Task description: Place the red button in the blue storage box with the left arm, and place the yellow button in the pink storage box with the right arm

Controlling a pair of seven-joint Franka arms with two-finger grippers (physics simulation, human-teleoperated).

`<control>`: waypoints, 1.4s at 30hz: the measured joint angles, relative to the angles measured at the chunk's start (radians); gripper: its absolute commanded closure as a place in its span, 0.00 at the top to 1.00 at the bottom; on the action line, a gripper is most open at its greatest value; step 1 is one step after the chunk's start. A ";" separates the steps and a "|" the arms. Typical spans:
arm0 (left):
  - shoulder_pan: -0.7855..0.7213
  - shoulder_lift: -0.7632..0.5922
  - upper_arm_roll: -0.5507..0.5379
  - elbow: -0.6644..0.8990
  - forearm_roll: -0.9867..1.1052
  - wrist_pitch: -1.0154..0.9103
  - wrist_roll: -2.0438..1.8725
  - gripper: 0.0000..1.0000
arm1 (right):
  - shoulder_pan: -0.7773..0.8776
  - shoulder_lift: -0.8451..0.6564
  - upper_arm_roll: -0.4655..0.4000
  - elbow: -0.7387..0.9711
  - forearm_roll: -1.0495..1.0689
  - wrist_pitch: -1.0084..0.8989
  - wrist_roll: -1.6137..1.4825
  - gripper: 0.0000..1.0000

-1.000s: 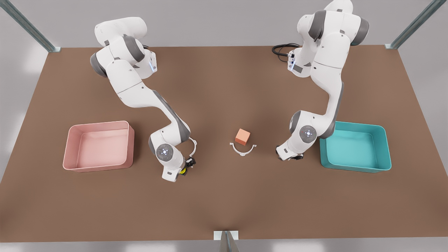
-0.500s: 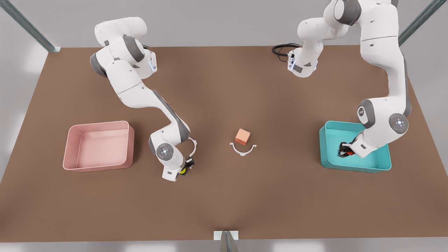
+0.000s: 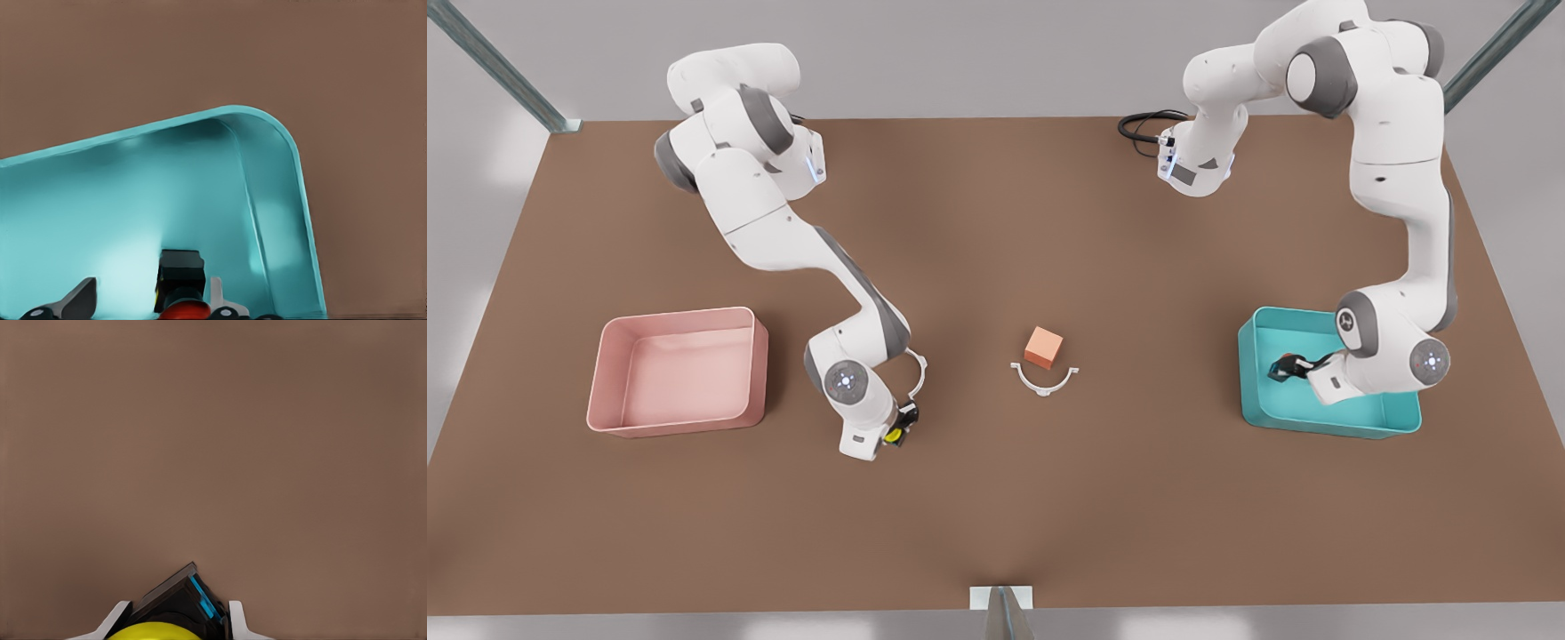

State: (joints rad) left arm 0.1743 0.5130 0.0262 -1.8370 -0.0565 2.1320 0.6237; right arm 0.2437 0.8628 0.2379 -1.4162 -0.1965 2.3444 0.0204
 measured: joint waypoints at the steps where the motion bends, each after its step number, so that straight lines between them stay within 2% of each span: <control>1: -0.003 -0.019 -0.001 0.013 0.000 -0.011 0.014 1.00 | -0.002 -0.026 0.002 -0.002 0.001 -0.007 -0.001 0.55; 4: -0.057 -0.071 -0.003 0.126 0.005 -0.075 0.027 1.00 | -0.114 -0.146 0.070 -0.086 0.002 -0.034 -0.005 0.55; 8: -0.152 -0.086 -0.004 0.354 0.009 -0.194 -0.045 1.00 | -0.212 -0.395 0.089 -0.343 0.002 -0.041 -0.006 0.55; 10: -0.180 -0.140 -0.004 0.454 0.021 -0.275 -0.109 1.00 | -0.312 -0.515 0.140 -0.482 0.004 -0.040 -0.007 0.55; 12: -0.209 -0.244 -0.001 0.457 0.040 -0.346 -0.171 1.00 | -0.478 -0.601 0.256 -0.600 0.005 -0.037 -0.007 0.55; 13: -0.219 -0.269 -0.001 0.453 0.045 -0.378 -0.201 1.00 | -0.541 -0.636 0.287 -0.656 0.005 -0.030 -0.008 0.55; 17: -0.227 -0.279 -0.003 0.453 0.056 -0.475 -0.323 1.00 | -0.689 -0.694 0.318 -0.764 0.005 -0.010 -0.013 0.55; 25: -0.235 -0.279 -0.004 0.455 0.064 -0.549 -0.502 1.00 | -0.920 -0.645 0.318 -0.807 0.004 0.031 -0.078 0.57; 26: -0.235 -0.278 -0.004 0.455 0.065 -0.553 -0.519 1.00 | -0.931 -0.625 0.317 -0.807 0.003 0.036 -0.088 0.65; 27: -0.235 -0.277 -0.004 0.455 0.065 -0.556 -0.536 1.00 | -0.937 -0.608 0.316 -0.805 -0.012 0.042 -0.095 0.87; 28: -0.236 -0.276 -0.005 0.456 0.066 -0.559 -0.552 1.00 | -0.943 -0.593 0.313 -0.802 -0.034 0.049 -0.102 1.00; 32: -0.235 -0.276 -0.005 0.456 0.065 -0.567 -0.606 1.00 | -0.954 -0.576 0.318 -0.778 -0.081 0.058 -0.125 1.00; 35: -0.235 -0.275 -0.005 0.456 0.065 -0.570 -0.639 1.00 | -0.953 -0.599 0.437 -0.549 -0.083 -0.051 -0.136 1.00; 36: -0.236 -0.275 -0.005 0.456 0.066 -0.571 -0.649 1.00 | -0.921 -0.649 0.448 -0.496 -0.061 -0.095 -0.137 1.00; 37: -0.236 -0.274 -0.005 0.456 0.066 -0.571 -0.658 1.00 | -0.746 -0.697 0.305 -0.457 -0.035 -0.135 -0.139 1.00; 38: -0.236 -0.274 -0.005 0.456 0.066 -0.572 -0.667 1.00 | -0.489 -0.727 0.067 -0.386 0.003 -0.188 -0.140 1.00; 39: -0.236 -0.274 -0.005 0.456 0.065 -0.572 -0.676 1.00 | -0.320 -0.755 -0.091 -0.319 0.036 -0.239 -0.140 1.00; 40: -0.236 -0.274 -0.005 0.456 0.065 -0.573 -0.684 1.00 | -0.233 -0.777 -0.171 -0.279 0.061 -0.286 -0.139 1.00; 42: -0.236 -0.274 -0.005 0.456 0.065 -0.573 -0.699 1.00 | -0.194 -0.747 -0.213 -0.222 0.094 -0.374 -0.132 1.00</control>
State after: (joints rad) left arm -0.0614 0.2389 0.0215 -1.3811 0.0087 1.5588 -0.0754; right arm 0.0494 0.1163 0.0252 -1.6384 -0.1030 1.9704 -0.1116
